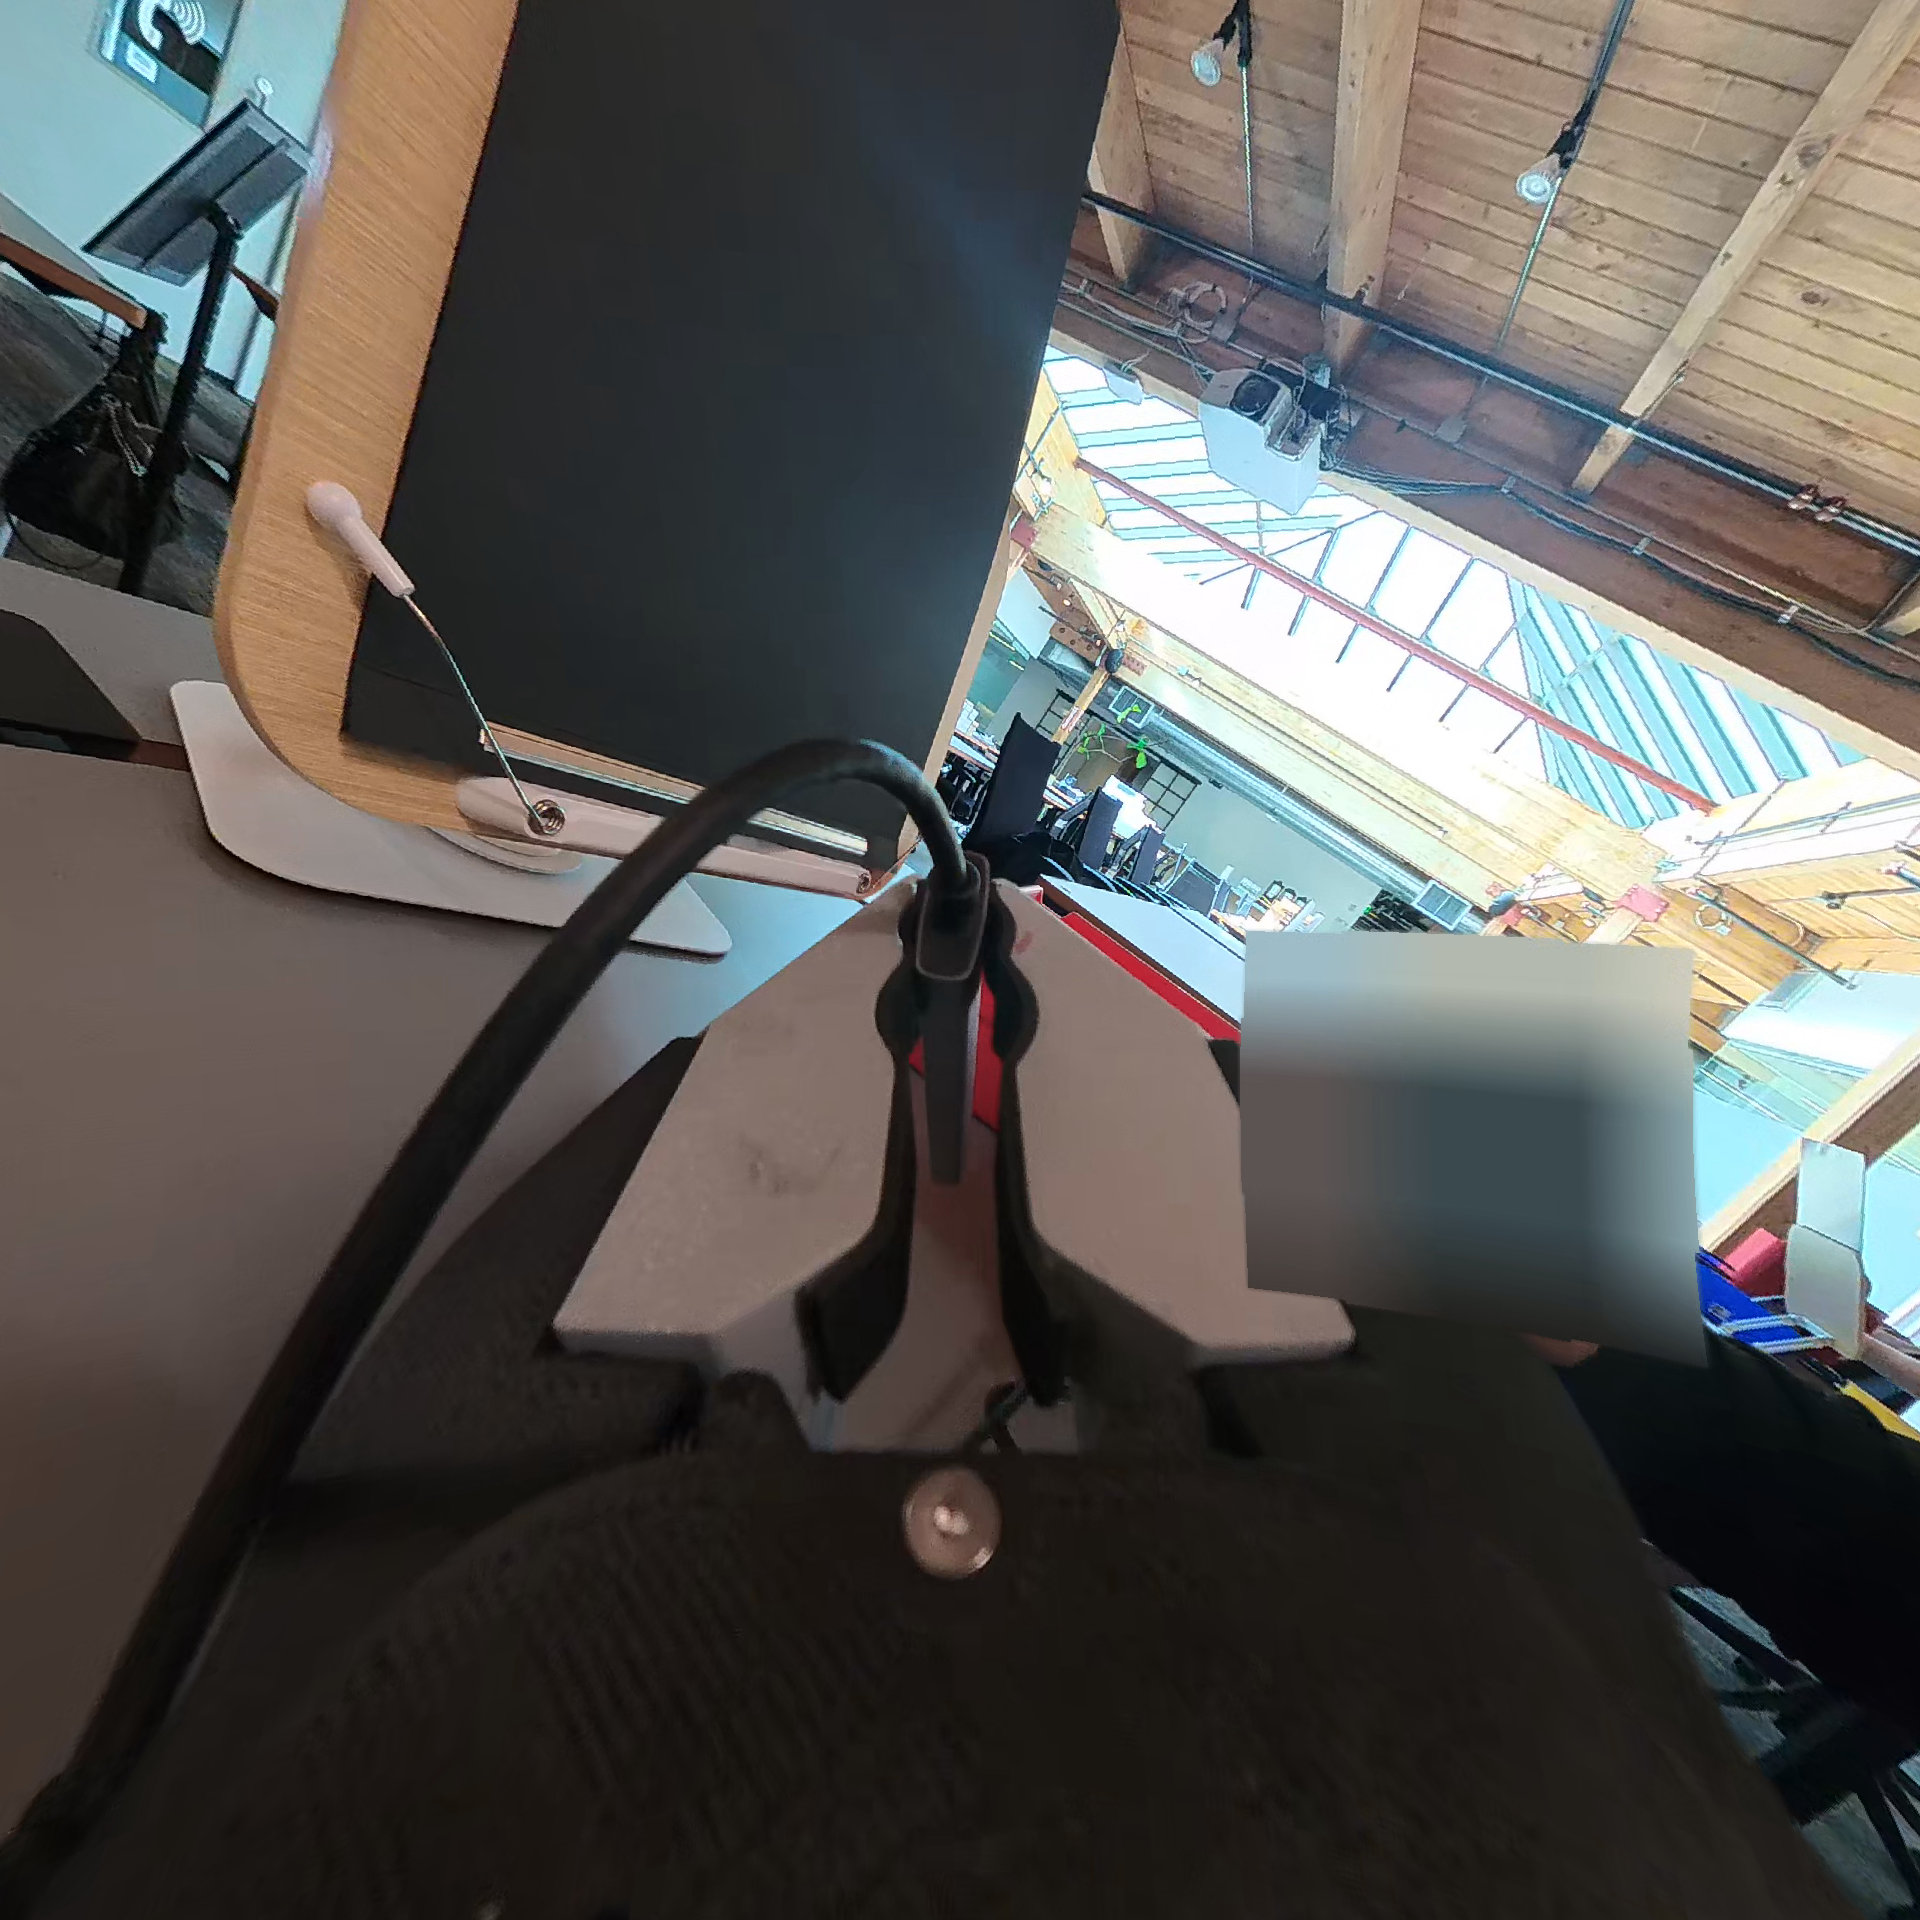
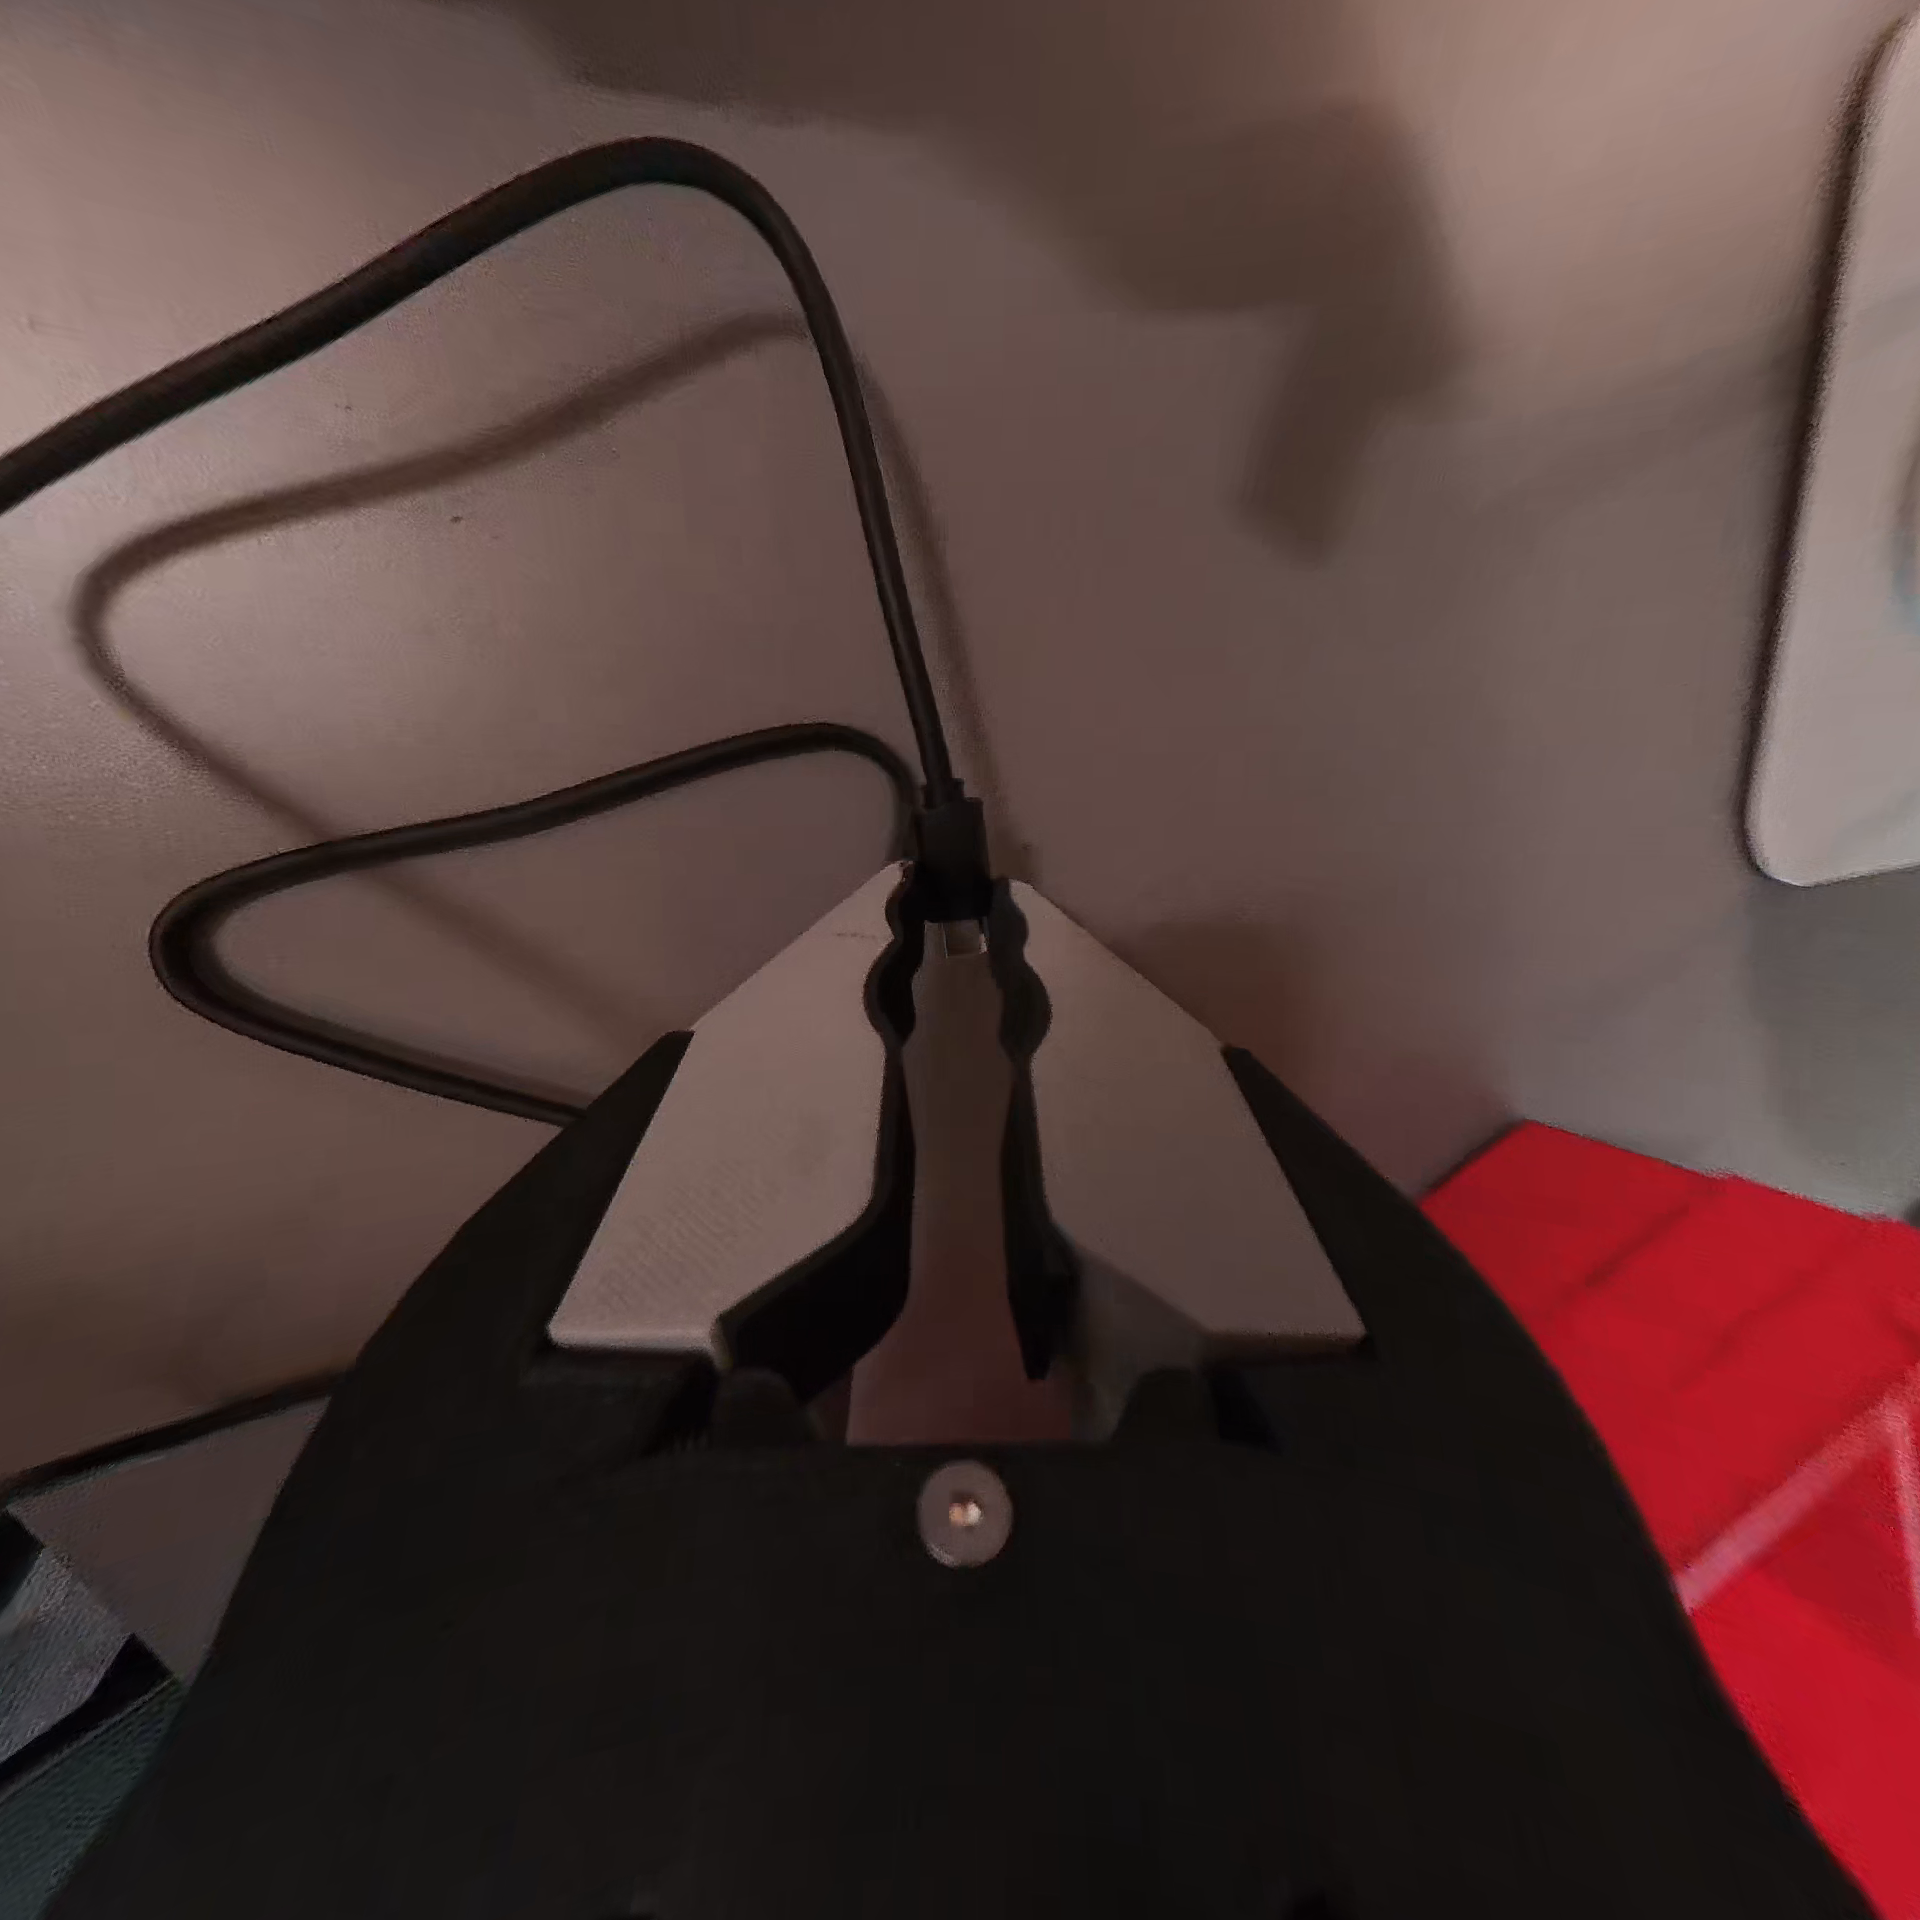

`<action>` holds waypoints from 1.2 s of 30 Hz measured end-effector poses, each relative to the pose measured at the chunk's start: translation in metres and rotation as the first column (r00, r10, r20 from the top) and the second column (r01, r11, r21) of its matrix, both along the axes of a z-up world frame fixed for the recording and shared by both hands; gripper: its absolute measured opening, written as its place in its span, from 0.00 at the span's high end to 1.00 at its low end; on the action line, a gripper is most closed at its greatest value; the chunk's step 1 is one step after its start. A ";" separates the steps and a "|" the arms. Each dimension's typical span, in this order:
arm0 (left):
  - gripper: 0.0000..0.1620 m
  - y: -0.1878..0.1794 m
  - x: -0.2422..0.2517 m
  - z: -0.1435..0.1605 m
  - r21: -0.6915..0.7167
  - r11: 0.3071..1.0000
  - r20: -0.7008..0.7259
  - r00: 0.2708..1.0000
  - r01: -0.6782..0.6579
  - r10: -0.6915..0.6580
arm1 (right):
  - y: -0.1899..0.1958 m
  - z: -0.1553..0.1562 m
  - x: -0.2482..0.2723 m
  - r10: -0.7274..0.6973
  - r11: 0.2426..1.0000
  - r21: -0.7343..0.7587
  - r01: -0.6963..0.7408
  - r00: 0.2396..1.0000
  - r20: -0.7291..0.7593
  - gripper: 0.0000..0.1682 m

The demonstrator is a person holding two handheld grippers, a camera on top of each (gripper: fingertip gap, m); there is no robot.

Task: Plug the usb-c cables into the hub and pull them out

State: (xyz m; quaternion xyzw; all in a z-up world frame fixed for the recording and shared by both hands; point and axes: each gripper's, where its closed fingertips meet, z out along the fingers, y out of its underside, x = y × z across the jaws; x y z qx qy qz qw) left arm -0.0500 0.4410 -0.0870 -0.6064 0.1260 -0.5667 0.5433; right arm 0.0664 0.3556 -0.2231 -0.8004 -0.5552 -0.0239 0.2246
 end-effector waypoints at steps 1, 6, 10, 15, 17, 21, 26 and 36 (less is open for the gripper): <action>0.96 0.001 -0.001 0.001 0.002 1.000 0.001 1.000 -0.007 0.007 | 0.004 0.012 0.003 -0.016 0.999 0.035 0.016 1.000 -0.006 0.94; 0.96 0.005 -0.009 0.001 -0.012 1.000 0.025 0.999 -0.027 0.028 | 0.014 0.108 0.015 -0.035 0.972 0.225 0.061 0.992 -0.120 0.94; 0.96 0.008 -0.012 -0.001 -0.024 0.999 0.033 0.999 -0.037 0.037 | 0.018 0.208 0.050 -0.070 0.935 0.327 0.138 0.975 -0.211 0.94; 0.96 0.010 -0.015 0.000 -0.027 0.999 0.040 0.998 -0.043 0.044 | 0.009 0.345 0.098 -0.104 0.874 0.419 0.247 0.937 -0.334 0.94; 0.96 0.011 -0.016 -0.002 -0.033 0.998 0.041 0.998 -0.048 0.049 | 0.008 0.387 0.120 -0.142 0.846 0.444 0.296 0.927 -0.346 0.94; 0.96 0.014 -0.019 -0.005 -0.049 0.997 0.047 0.997 -0.053 0.055 | 0.005 0.445 0.162 -0.236 0.782 0.482 0.395 0.904 -0.358 0.94; 0.96 0.012 -0.014 -0.006 -0.037 0.998 0.028 0.999 -0.042 0.043 | -0.003 0.494 0.212 -0.324 0.686 0.531 0.497 0.863 -0.388 0.93; 0.96 0.009 -0.005 -0.012 -0.043 0.999 -0.004 1.000 -0.015 0.015 | -0.019 0.552 0.288 -0.440 0.534 0.534 0.656 0.755 -0.487 0.93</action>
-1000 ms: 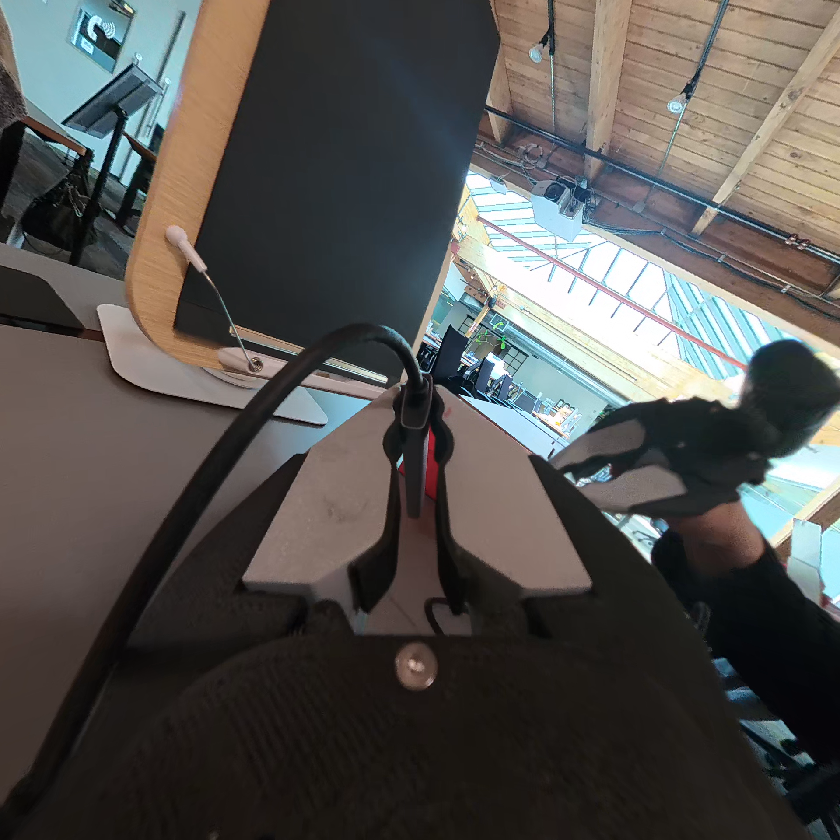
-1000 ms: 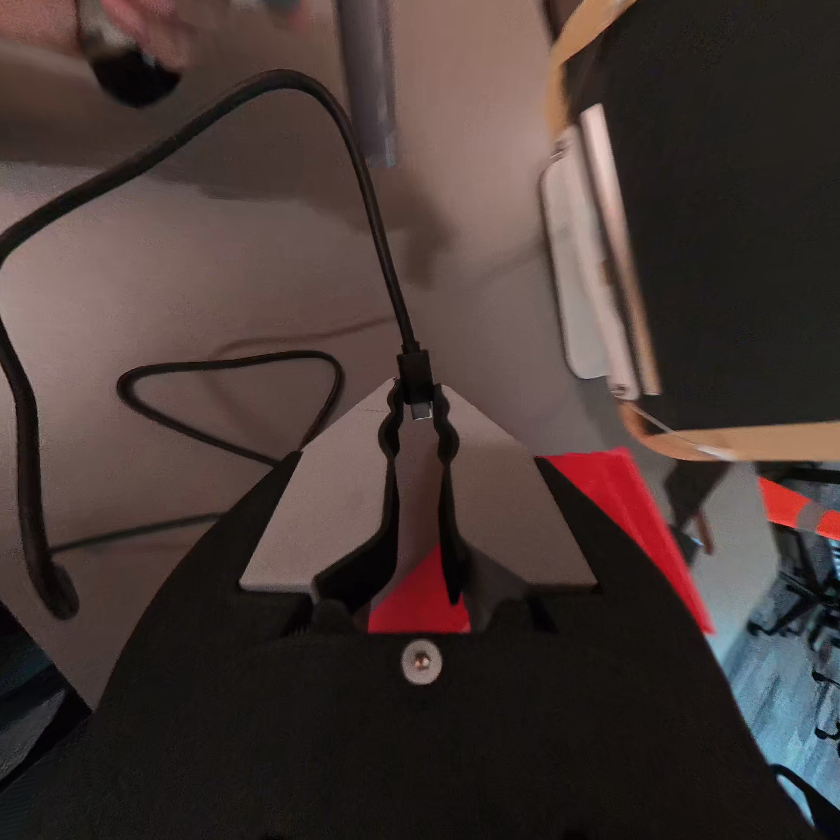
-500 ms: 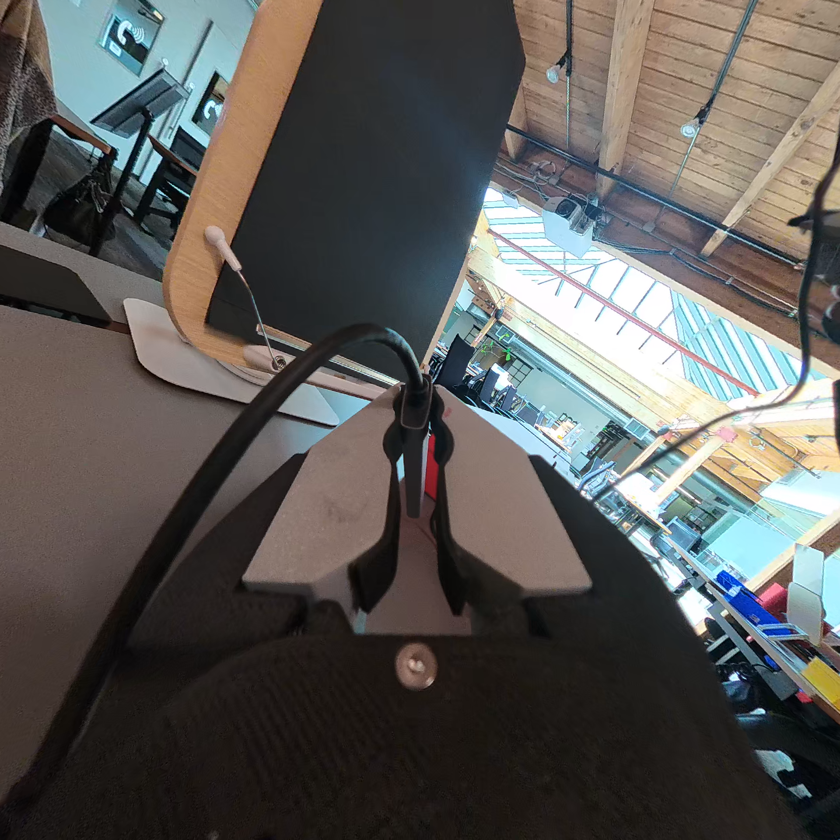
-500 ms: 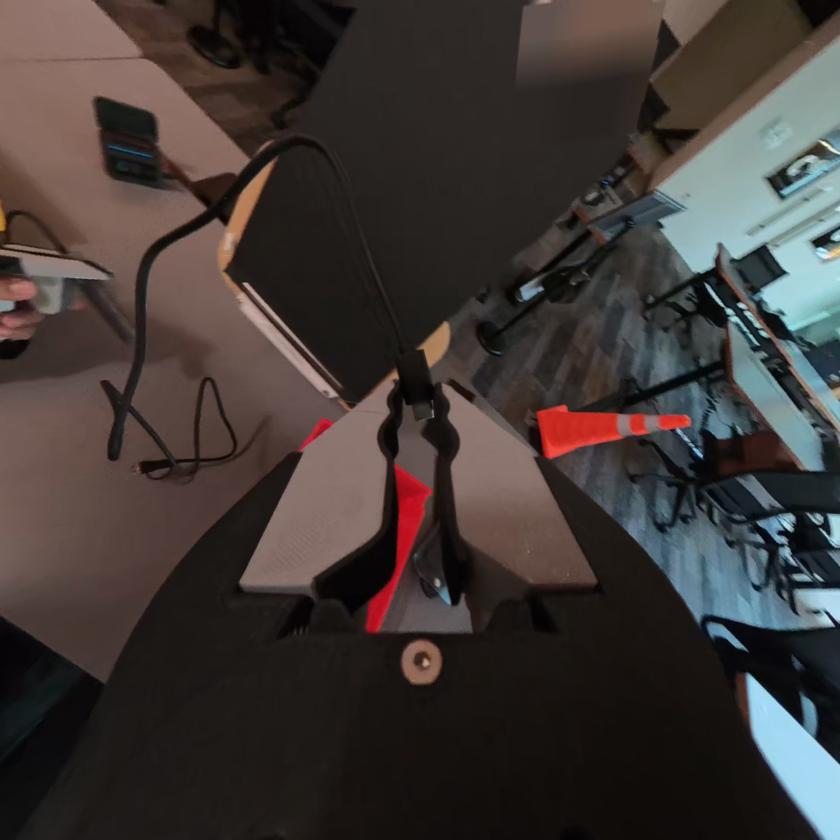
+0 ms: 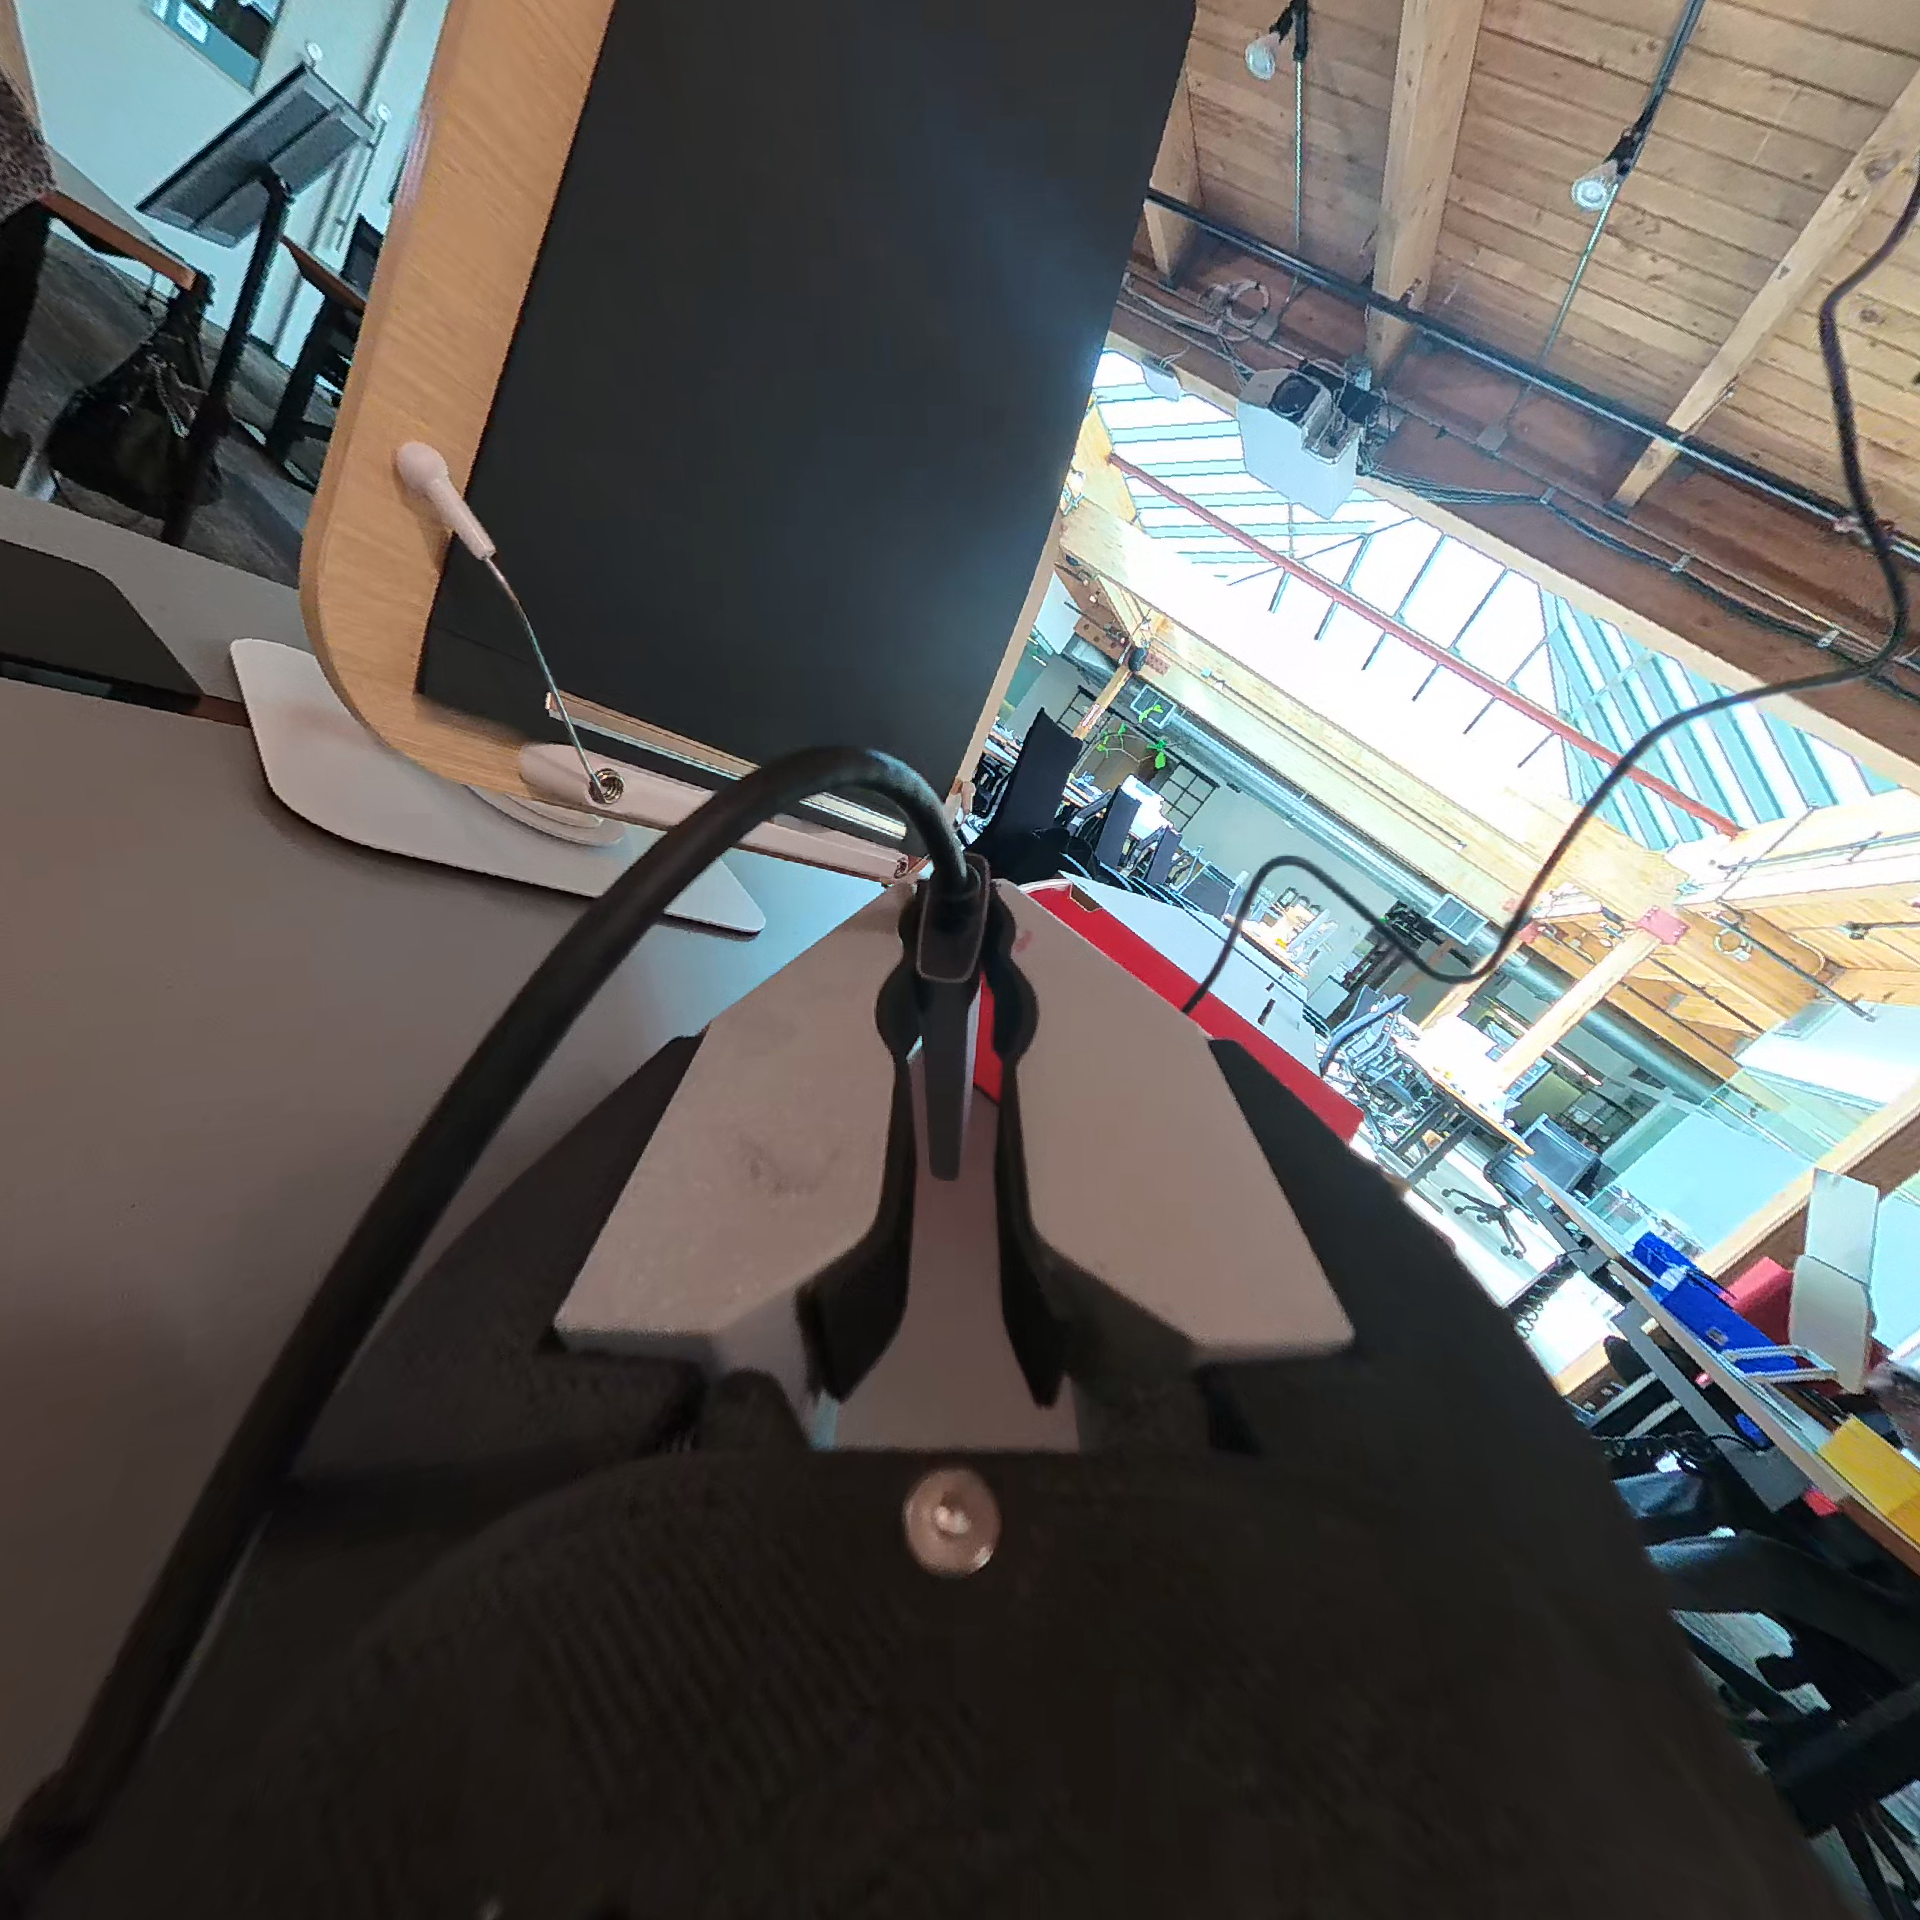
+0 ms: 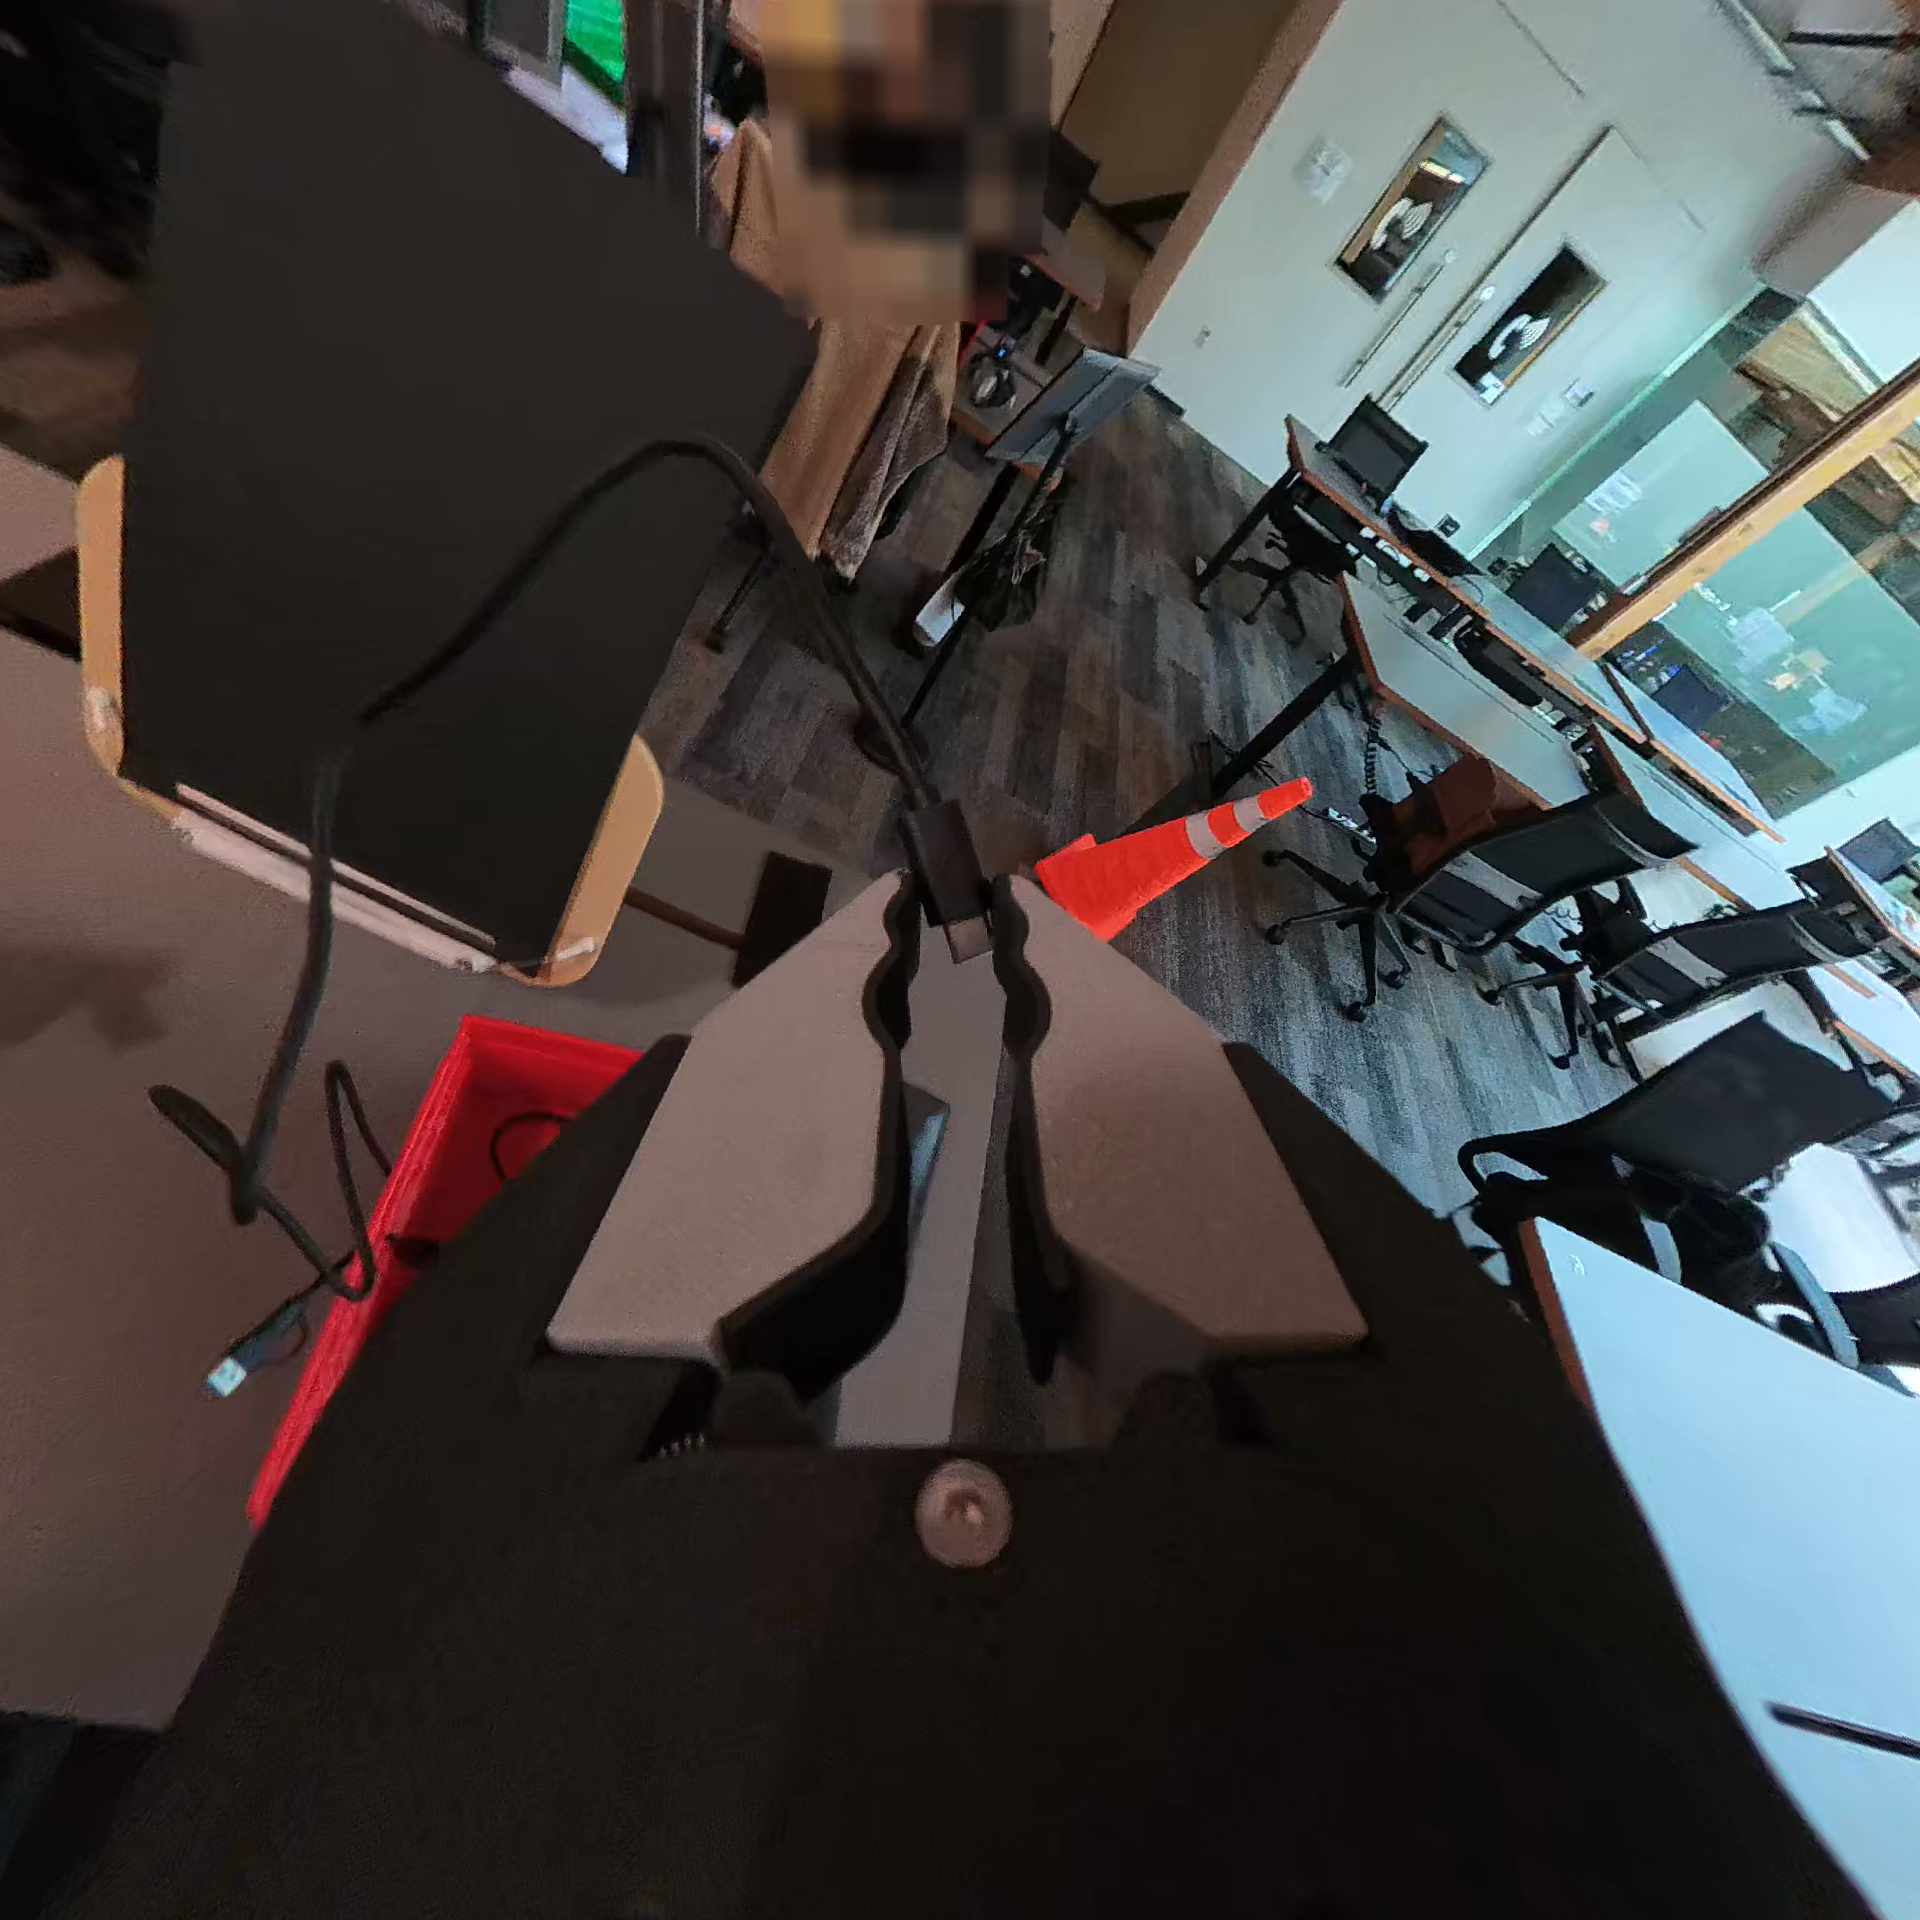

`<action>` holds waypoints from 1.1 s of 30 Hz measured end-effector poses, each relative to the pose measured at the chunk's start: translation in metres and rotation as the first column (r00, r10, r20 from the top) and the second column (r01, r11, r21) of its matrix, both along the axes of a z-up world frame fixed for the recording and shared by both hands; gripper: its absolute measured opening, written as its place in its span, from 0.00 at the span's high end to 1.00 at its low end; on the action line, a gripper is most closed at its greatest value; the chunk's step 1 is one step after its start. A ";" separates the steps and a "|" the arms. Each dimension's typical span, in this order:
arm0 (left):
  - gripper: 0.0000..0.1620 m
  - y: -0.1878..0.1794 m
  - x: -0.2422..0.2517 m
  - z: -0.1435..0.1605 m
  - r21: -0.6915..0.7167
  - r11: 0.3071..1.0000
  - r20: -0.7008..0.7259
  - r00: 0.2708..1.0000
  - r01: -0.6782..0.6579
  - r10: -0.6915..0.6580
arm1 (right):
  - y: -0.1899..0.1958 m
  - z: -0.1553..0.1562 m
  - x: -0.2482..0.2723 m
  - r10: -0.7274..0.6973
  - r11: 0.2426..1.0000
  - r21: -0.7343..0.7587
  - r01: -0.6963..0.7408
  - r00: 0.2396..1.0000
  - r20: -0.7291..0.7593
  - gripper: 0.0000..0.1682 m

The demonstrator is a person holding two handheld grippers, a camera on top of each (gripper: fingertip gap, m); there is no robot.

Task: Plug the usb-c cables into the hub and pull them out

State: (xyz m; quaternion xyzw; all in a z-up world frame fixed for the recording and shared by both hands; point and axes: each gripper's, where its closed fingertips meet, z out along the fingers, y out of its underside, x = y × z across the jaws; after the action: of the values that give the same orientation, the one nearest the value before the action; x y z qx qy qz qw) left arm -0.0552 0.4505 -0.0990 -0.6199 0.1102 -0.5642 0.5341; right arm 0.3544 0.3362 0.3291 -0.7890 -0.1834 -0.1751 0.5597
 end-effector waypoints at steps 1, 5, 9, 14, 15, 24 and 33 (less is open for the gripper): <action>0.96 0.001 0.000 -0.001 -0.003 1.000 0.000 1.000 -0.001 0.001 | -0.001 0.006 0.003 0.001 1.000 0.021 0.000 1.000 -0.025 0.93; 0.96 0.002 -0.002 -0.001 -0.011 1.000 0.010 1.000 -0.005 0.005 | -0.004 0.018 0.016 -0.001 0.997 0.075 0.011 0.992 -0.127 0.93; 0.96 0.002 -0.004 0.000 -0.023 1.000 0.034 0.999 0.002 -0.001 | -0.005 0.007 0.036 -0.027 0.998 0.049 0.036 0.986 -0.167 0.93; 0.96 0.002 -0.003 -0.001 -0.027 1.000 0.037 0.999 0.007 -0.006 | -0.016 0.010 0.046 0.008 0.997 0.080 0.011 0.971 -0.238 0.94; 0.96 0.002 -0.003 -0.001 -0.028 1.000 0.037 0.999 0.009 -0.008 | -0.018 0.010 0.049 0.002 0.997 0.075 0.017 0.972 -0.237 0.93; 0.96 0.004 -0.005 -0.003 -0.051 0.999 0.061 0.998 0.012 -0.009 | -0.023 -0.011 0.052 0.012 1.000 0.011 -0.009 0.972 -0.233 0.93; 0.96 0.004 -0.005 -0.003 -0.053 0.999 0.063 0.998 0.014 -0.011 | -0.025 -0.066 0.045 0.071 0.980 -0.168 -0.104 0.979 -0.193 0.93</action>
State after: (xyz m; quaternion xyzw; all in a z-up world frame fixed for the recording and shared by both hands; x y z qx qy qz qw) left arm -0.0605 0.4548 -0.1019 -0.6152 0.0822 -0.5895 0.5170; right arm 0.3992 0.3111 0.2631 -0.8396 -0.1797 -0.0586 0.5093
